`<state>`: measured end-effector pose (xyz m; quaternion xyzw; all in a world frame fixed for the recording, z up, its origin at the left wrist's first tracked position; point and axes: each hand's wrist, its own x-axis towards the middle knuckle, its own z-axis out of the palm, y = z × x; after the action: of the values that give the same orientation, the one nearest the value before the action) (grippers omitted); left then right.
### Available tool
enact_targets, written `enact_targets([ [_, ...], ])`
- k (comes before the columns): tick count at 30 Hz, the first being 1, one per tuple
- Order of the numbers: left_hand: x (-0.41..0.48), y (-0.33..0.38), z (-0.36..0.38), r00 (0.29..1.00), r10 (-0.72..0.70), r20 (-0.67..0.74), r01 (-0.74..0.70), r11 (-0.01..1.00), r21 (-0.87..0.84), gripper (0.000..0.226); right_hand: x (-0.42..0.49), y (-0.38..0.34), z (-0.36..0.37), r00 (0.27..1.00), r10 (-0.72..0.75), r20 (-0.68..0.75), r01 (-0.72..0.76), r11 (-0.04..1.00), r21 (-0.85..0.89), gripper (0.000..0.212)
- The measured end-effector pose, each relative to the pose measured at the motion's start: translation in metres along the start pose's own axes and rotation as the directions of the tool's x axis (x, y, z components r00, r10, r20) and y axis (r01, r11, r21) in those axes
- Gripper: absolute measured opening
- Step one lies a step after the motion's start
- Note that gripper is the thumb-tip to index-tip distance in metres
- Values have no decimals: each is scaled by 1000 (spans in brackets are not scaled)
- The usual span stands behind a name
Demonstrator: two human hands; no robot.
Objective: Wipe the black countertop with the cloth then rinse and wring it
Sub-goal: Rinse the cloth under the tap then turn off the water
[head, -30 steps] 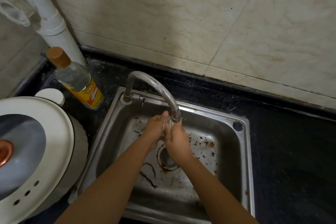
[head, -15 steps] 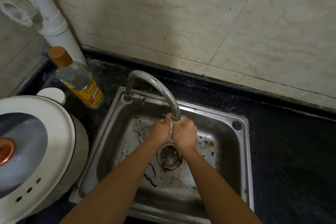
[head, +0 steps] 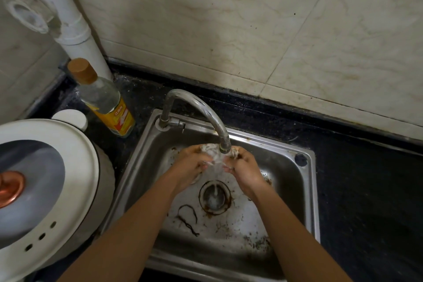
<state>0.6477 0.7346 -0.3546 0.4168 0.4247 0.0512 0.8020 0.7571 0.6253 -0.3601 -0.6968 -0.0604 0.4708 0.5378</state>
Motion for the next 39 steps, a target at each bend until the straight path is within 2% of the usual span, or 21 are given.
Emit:
enact_targets([
  [2, -1, 3, 3, 998, -60, 9, 60, 998, 2, 19, -2, 2, -2, 999, -49, 12, 50, 998, -30, 27],
  [4, 2, 2, 5, 992, -116, -58, 123, 985, 124, 30, -5, 6, -3, 997, -73, 35, 74, 997, -31, 32],
  [6, 7, 0, 4, 992, -89, -88, 111, 954, 280, 34, -7, 6, -3, 996, -71, 50, 70, 997, 12, 36],
  [8, 9, -2, 2, 997, -33, -63, 53, 935, 351, 30, -8, 5, -4, 997, -39, 62, 31, 992, 124, 28],
  [10, 10, -1, 1, 998, 39, -49, -20, 940, 340, 23, -6, 3, -6, 996, 31, 87, -52, 969, 243, 17],
  [11, 11, -1, 0, 996, 68, -52, -47, 943, 329, 24, -5, 3, -7, 993, 70, 96, -92, 963, 255, 27],
  [13, 11, 1, 0, 995, 94, -46, -76, 954, 292, 30, -3, 4, -7, 985, 143, 97, -159, 972, 176, 44],
  [15, 10, 1, -1, 994, 109, -29, -97, 956, 276, 33, -2, 3, -6, 968, 217, 127, -229, 969, 88, 44],
  [17, 10, 1, -2, 992, 126, -14, -116, 946, 303, 34, -2, 2, -6, 953, 254, 167, -268, 961, 69, 42],
  [22, 13, -2, -8, 996, 88, -12, -81, 955, 285, 44, 4, 5, -6, 981, 164, 108, -178, 974, 141, 25],
  [26, 14, -7, 1, 999, 19, -35, -13, 983, 181, 30, 5, 4, -5, 994, 59, 92, -77, 974, 213, 40],
  [30, 12, -12, 5, 998, -49, 35, 44, 992, 122, 19, 1, 2, -5, 998, -12, 60, 7, 995, 96, 41],
  [33, 12, -14, 4, 1000, 24, -20, -19, 979, 204, 17, -2, 4, -3, 998, -7, 68, -2, 993, 120, 34],
  [36, 12, -14, 1, 998, 67, -18, -61, 969, 240, 17, -4, 4, 2, 997, 25, 67, -36, 984, 172, 19],
  [39, 7, -11, -3, 995, 87, -40, -74, 965, 253, 22, -3, 5, 6, 997, -1, 72, -9, 990, 138, 13],
])
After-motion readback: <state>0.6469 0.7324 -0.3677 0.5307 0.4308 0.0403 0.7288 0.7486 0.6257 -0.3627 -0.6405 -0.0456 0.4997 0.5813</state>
